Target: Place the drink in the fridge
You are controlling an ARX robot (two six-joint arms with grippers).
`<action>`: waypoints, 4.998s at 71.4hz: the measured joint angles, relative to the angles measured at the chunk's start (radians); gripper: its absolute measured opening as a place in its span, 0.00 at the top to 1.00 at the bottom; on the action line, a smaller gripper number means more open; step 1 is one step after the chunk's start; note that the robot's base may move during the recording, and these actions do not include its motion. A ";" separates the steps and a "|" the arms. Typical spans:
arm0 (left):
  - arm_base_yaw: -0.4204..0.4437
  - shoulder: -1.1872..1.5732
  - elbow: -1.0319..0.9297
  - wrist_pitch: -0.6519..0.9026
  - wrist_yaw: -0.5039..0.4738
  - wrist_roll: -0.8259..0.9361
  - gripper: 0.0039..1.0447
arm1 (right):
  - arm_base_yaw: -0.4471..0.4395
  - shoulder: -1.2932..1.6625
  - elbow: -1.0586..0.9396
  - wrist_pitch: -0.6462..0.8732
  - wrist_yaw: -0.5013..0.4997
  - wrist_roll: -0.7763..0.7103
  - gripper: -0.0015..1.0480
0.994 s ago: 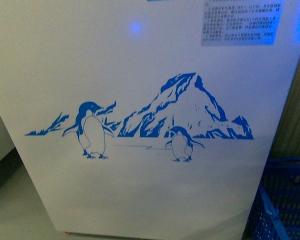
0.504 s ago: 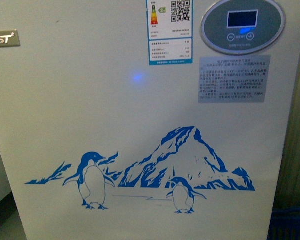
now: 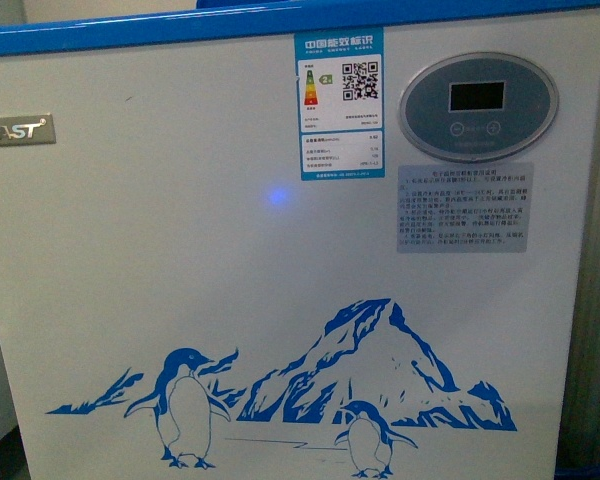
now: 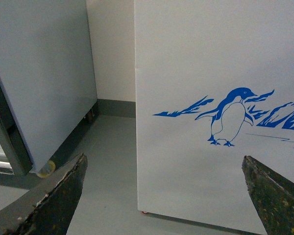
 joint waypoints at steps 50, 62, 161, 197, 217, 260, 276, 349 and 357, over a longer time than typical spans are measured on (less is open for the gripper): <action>0.000 0.000 0.000 0.000 0.000 0.000 0.08 | 0.042 -0.071 -0.045 -0.023 0.097 -0.021 0.65; 0.000 0.000 0.000 0.000 -0.001 0.000 0.08 | 0.042 -0.071 -0.045 -0.023 0.095 -0.022 0.65; -0.074 1.041 0.382 0.575 0.135 0.114 0.08 | 0.043 -0.069 -0.045 -0.022 0.094 -0.028 0.66; -0.206 1.592 0.973 0.419 0.376 1.028 0.08 | 0.043 -0.069 -0.045 -0.022 0.095 -0.029 0.66; -0.211 1.706 1.125 0.318 0.388 1.233 0.08 | 0.043 -0.069 -0.045 -0.022 0.094 -0.029 0.66; -0.262 1.949 1.365 0.240 0.367 1.295 0.08 | 0.043 -0.069 -0.045 -0.022 0.095 -0.029 0.66; -0.264 2.103 1.607 0.226 0.333 1.308 0.08 | 0.043 -0.069 -0.045 -0.022 0.095 -0.029 0.66; -0.218 1.954 1.409 0.234 -0.177 0.333 0.08 | 0.043 -0.069 -0.045 -0.022 0.093 -0.029 0.66; -0.240 1.731 1.135 0.228 -0.112 0.131 0.08 | 0.043 -0.069 -0.045 -0.022 0.094 -0.029 0.66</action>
